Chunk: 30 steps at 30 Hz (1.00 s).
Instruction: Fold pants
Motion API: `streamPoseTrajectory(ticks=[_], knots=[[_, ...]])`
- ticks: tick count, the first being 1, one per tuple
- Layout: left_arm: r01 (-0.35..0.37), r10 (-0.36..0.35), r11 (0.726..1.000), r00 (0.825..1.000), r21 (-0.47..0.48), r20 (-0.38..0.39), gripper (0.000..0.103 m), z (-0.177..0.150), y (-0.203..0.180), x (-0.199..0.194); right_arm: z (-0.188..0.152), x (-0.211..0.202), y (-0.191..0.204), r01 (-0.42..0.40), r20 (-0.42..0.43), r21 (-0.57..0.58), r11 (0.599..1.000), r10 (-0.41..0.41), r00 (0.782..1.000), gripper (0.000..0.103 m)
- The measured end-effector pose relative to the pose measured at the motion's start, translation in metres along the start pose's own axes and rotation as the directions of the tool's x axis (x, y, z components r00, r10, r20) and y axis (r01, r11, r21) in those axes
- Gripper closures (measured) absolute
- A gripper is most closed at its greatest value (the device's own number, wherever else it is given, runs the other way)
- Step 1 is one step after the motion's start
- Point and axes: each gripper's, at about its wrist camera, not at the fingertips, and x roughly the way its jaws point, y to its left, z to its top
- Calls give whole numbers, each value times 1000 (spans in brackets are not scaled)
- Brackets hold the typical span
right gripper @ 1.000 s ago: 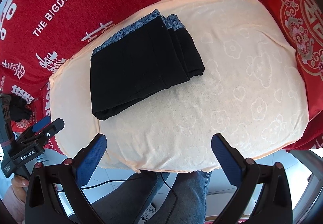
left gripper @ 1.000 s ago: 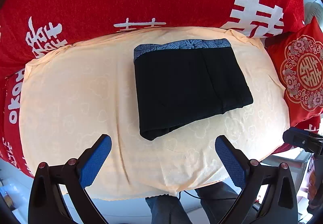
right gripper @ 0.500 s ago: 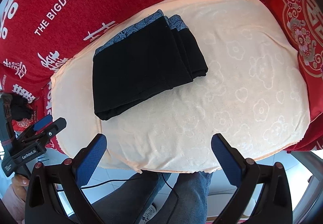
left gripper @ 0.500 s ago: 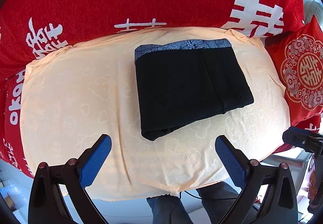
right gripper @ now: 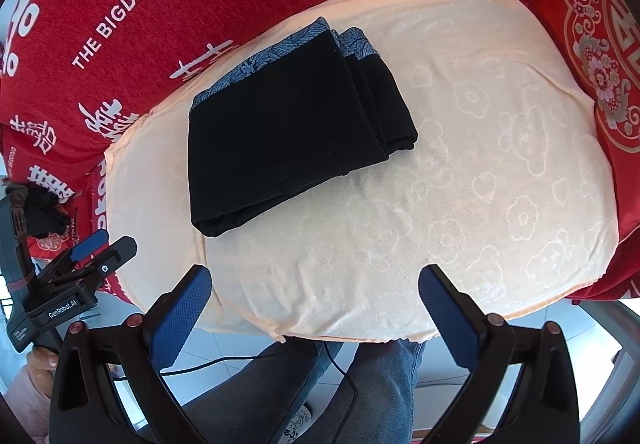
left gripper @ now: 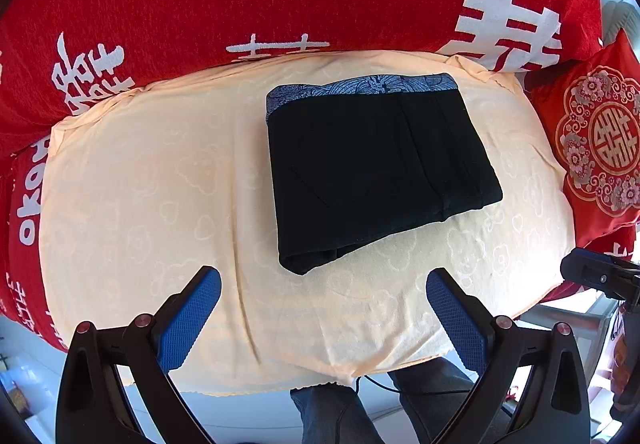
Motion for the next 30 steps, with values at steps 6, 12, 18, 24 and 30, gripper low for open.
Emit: streamPoseTrajectory(ticks=[6, 12, 18, 24, 30], knots=[[0, 0, 1000, 1000, -3, -1, 0, -1, 1, 0, 0, 0, -1, -7, 1, 8, 1000, 7, 1000, 0], [-2, 2, 1000, 1000, -5, -6, 0, -3, 2, 1, 0, 2, -4, -13, -1, 14, 1000, 13, 1000, 0], [-6, 5, 1000, 1000, -12, -17, 0, -3, 2, 4, -1, 4, -6, -22, -12, 16, 1000, 22, 1000, 0], [-10, 9, 1000, 1000, -19, -26, 0, -4, 2, 5, -1, 7, -7, -29, -26, 17, 999, 29, 999, 0], [-20, 20, 1000, 999, -16, -32, 0, -3, 1, 8, 0, 7, -8, -38, -33, 15, 999, 38, 999, 0]])
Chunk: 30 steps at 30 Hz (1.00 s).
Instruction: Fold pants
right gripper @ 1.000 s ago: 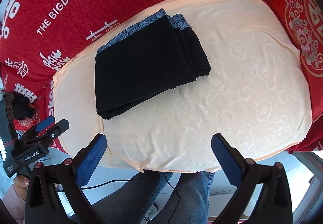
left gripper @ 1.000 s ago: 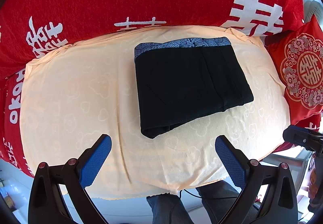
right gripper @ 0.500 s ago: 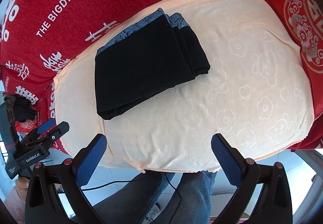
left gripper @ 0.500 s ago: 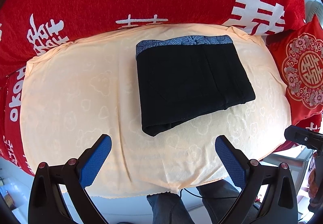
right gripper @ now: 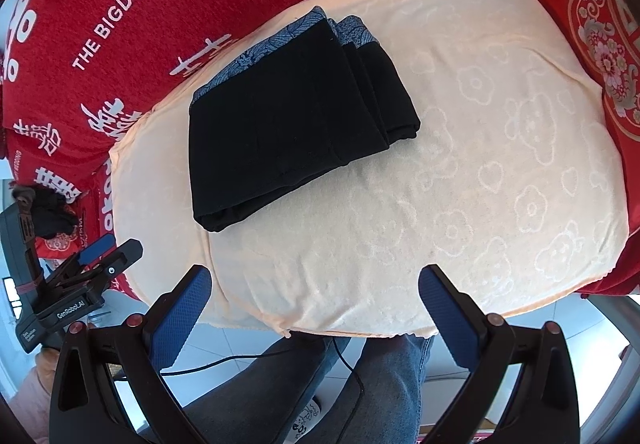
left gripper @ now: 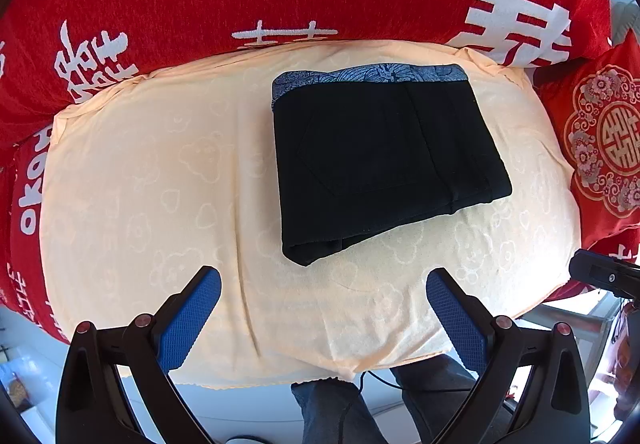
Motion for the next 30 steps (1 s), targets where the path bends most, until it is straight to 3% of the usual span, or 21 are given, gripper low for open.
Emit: streamPoseTrajectory(ticks=[16, 25, 30], knots=[[-61, 59, 998, 997, -32, -55, 0, 14, 6, 50, 18, 15, -32, 20, -8, -4, 1000, -20, 1000, 0], [-67, 64, 995, 997, -77, -48, 0, 36, 13, 85, 51, 41, -51, 73, -37, -83, 994, -76, 996, 0], [-59, 55, 994, 998, -92, -42, 0, 47, 18, 98, 73, 52, -56, 56, -36, -113, 992, -61, 998, 0]])
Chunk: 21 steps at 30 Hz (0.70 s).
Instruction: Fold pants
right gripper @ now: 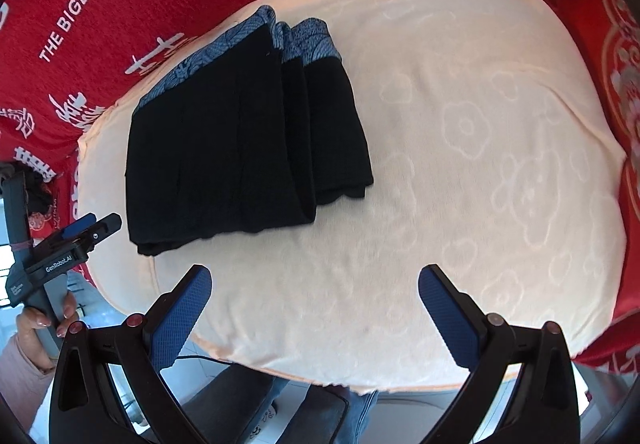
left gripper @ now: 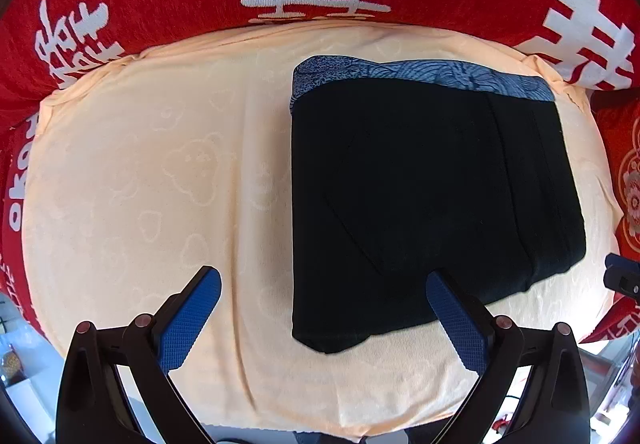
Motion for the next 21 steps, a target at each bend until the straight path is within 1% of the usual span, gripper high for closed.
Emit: streamPoseTrajectory(ticks=[3, 5, 7, 9, 13, 15, 16, 18, 19, 20, 21], knots=[[13, -13, 1000, 1000, 7, 4, 0, 6, 2, 8, 15, 8, -1, -3, 2, -26, 1000, 3, 1000, 0], [36, -36, 999, 999, 14, 12, 0, 9, 4, 13, 24, 14, -1, -16, 0, -46, 999, 16, 1000, 0], [84, -84, 996, 996, 11, 28, 0, 12, 8, 18, 30, 19, -2, -30, -5, -62, 998, 30, 1000, 0], [155, -155, 988, 987, -2, 47, 0, 18, 15, 23, 36, 25, -3, -51, -9, -87, 995, 50, 999, 0], [241, -240, 970, 970, -31, 44, 0, 30, 34, 37, 51, 35, -12, -113, 0, -106, 988, 114, 994, 0], [302, -301, 952, 953, -52, 19, 0, 34, 45, 51, 62, 41, -19, -130, 7, -112, 985, 132, 991, 0], [337, -337, 940, 941, -57, 2, 0, 36, 48, 59, 66, 44, -22, -138, 9, -119, 983, 140, 990, 0], [402, -404, 914, 915, -53, -21, 0, 39, 50, 72, 78, 53, -28, -188, 2, -130, 973, 190, 982, 0], [430, -432, 901, 901, -49, -27, 0, 40, 50, 77, 82, 58, -29, -224, -12, -134, 965, 225, 974, 0], [452, -453, 891, 891, -46, -30, 0, 42, 49, 81, 87, 66, -31, -274, -39, -138, 952, 272, 962, 0], [470, -471, 882, 882, -45, -31, 0, 44, 48, 84, 90, 71, -32, -305, -55, -138, 942, 300, 952, 0]])
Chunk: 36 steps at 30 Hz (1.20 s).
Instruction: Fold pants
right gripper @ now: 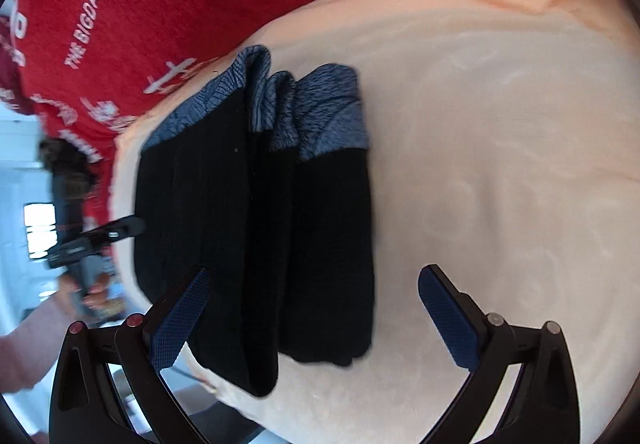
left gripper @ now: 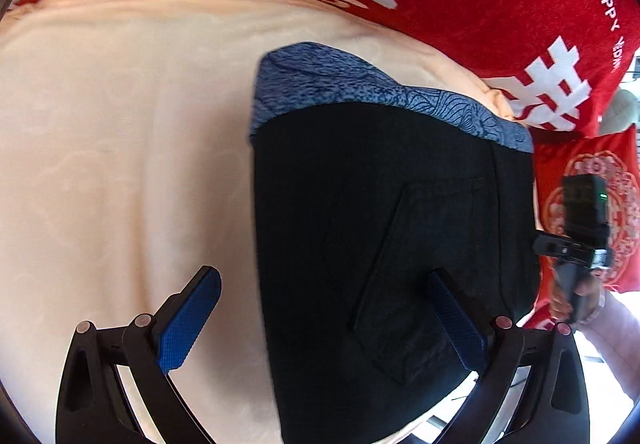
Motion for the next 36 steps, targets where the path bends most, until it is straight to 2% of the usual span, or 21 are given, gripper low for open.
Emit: streamPoseTrajectory(ticks=[2, 4, 6, 7, 9, 10, 11, 12, 14, 16, 22, 25, 26, 27, 29, 30, 32, 33, 34, 36], knots=[[22, -22, 1000, 1000, 1, -3, 0, 4, -1, 6, 6, 11, -5, -79, -14, -11, 997, 79, 997, 0], [27, -27, 1000, 1000, -2, -3, 0, 7, -4, 12, 12, 11, -6, -142, 6, -15, 990, 143, 990, 0], [32, -32, 999, 999, -8, -6, 0, 9, -8, 15, 19, 14, -10, -206, 25, 35, 978, 205, 978, 1], [17, -17, 1000, 1000, -14, 5, 0, 9, -10, 16, 20, 16, -11, -204, 29, 50, 978, 203, 979, 5], [37, -37, 999, 999, 0, 31, 21, 7, -20, 12, 22, 20, -8, -144, 27, 68, 987, 142, 989, 21], [22, -22, 1000, 999, 10, 41, 23, 8, -27, 11, 22, 19, -8, -131, 27, 72, 989, 130, 991, 31], [13, -15, 999, 999, 39, 52, 33, 6, -35, 6, 20, 17, -9, -156, 21, 93, 983, 154, 988, 47], [4, -8, 998, 998, 60, 59, 39, 4, -41, 1, 19, 15, -8, -161, 25, 105, 981, 159, 987, 50], [-5, -1, 996, 998, 85, 70, 44, 0, -52, -10, 16, 5, -2, -176, 31, 93, 980, 174, 984, 59], [3, -10, 996, 997, 92, 76, 44, -8, -61, -25, 13, -2, 5, -213, 44, 96, 972, 210, 977, 64], [-5, 1, 999, 996, 48, 84, 44, -41, -58, -56, -21, -18, 26, -298, 56, 129, 946, 293, 955, 64], [-41, 40, 999, 998, 20, 55, 44, -59, -47, -44, -43, -12, 30, -306, 53, 141, 941, 302, 952, 64], [-67, 67, 998, 997, 17, 37, 43, -64, -44, -34, -49, -5, 29, -290, 42, 145, 946, 286, 957, 64], [-109, 108, 994, 994, 14, 26, 32, -68, -39, -24, -52, 1, 28, -271, 31, 150, 951, 269, 963, 64], [-158, 158, 987, 985, 3, 64, 15, -72, -32, -22, -59, 18, 21, -180, -5, 154, 972, 183, 983, 62], [-174, 174, 985, 983, -5, 65, 13, -71, -30, -22, -60, 21, 20, -142, -4, 142, 980, 144, 990, 59], [-211, 212, 977, 976, -16, 57, 13, -70, -34, -25, -60, 22, 22, -88, 9, 141, 986, 88, 996, 42], [-259, 259, 966, 964, -6, 65, 13, -71, -39, -30, -62, 18, 25, -51, 19, 150, 987, 49, 999, 38], [-295, 293, 956, 953, 5, 71, 13, -73, -43, -35, -64, 16, 30, -26, 25, 150, 988, 23, 999, 37], [-355, 352, 935, 932, 25, 82, 13, -79, -55, -48, -72, 3, 45, 80, 45, 140, 987, -87, 995, 36]])
